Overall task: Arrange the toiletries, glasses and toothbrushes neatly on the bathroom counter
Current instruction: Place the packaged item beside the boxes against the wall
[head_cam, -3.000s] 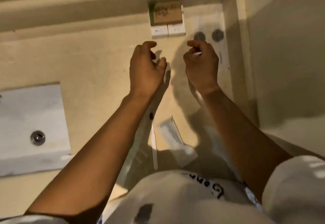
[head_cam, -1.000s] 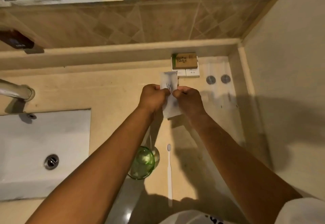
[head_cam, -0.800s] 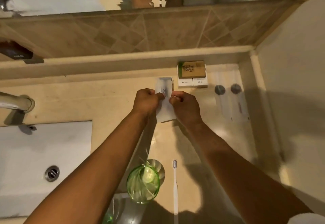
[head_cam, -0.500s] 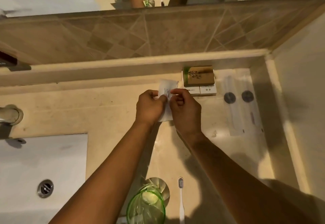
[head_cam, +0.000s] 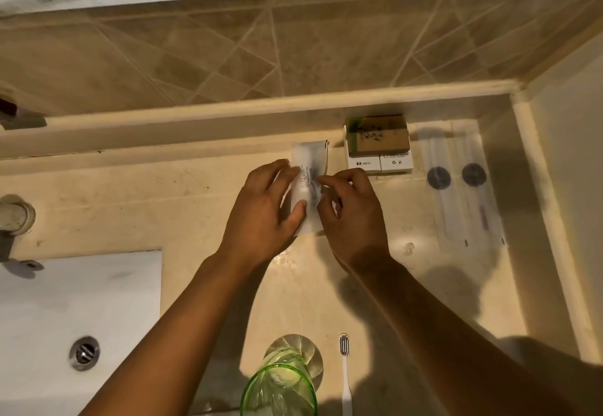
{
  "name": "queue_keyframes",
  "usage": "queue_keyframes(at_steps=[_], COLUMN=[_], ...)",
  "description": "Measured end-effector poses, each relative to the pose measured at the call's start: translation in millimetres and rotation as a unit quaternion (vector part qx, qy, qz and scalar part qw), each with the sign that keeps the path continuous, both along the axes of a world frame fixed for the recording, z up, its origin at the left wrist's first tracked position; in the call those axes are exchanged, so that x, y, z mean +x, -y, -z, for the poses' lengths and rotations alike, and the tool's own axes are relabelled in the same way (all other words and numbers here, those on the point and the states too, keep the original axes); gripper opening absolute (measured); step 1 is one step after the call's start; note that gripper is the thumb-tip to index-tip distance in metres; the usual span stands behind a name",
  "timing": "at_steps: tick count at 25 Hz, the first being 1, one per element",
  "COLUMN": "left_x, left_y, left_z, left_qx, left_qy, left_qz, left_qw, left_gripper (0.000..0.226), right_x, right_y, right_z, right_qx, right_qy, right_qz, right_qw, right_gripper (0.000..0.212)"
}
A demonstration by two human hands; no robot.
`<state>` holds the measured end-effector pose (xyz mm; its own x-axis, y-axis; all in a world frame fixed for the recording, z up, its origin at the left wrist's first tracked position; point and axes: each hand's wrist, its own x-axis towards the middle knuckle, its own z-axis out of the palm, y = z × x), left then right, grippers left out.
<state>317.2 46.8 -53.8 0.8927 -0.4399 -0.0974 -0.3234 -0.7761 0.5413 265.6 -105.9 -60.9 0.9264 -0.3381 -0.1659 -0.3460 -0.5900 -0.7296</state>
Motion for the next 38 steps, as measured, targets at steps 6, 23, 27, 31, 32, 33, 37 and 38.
queue_keyframes(at_steps=[6,23,27,31,32,33,37,38], left_x=[-5,7,3,-21,-30,-38,-94,-111], left_y=[-5,12,11,-5,-11,-17,-42,-49], left_z=[4,8,0,-20,-27,-33,-62,-69], left_qx=[0.138,0.105,0.072,0.013,-0.002,-0.024,-0.109,-0.105], left_qy=[0.002,-0.012,-0.02,-0.04,-0.055,-0.072,-0.149,-0.164], left_qz=[0.1,0.06,0.054,0.011,-0.004,-0.029,-0.178,-0.198], left_qw=[0.985,0.993,0.996,0.999,0.998,0.997,0.966,0.961], left_gripper=[0.065,0.062,0.06,0.052,0.051,0.05,0.03,0.027], right_x=[-4,15,11,-24,-36,-47,-105,-121], right_y=[1,4,5,4,4,4,0,-1], right_z=[2,1,-3,-13,-16,-18,-22,-24], right_qx=[-0.064,-0.076,-0.051,-0.001,0.013,0.023,0.09,0.11], right_qy=[-0.071,-0.087,-0.041,0.001,0.005,0.008,-0.002,-0.004], right_qz=[-0.098,-0.088,-0.065,-0.057,-0.06,-0.065,-0.118,-0.136], right_qw=[0.991,0.989,0.996,0.998,0.998,0.998,0.989,0.985], right_gripper=[0.05,0.049,0.043,0.033,0.03,0.028,0.027,0.032])
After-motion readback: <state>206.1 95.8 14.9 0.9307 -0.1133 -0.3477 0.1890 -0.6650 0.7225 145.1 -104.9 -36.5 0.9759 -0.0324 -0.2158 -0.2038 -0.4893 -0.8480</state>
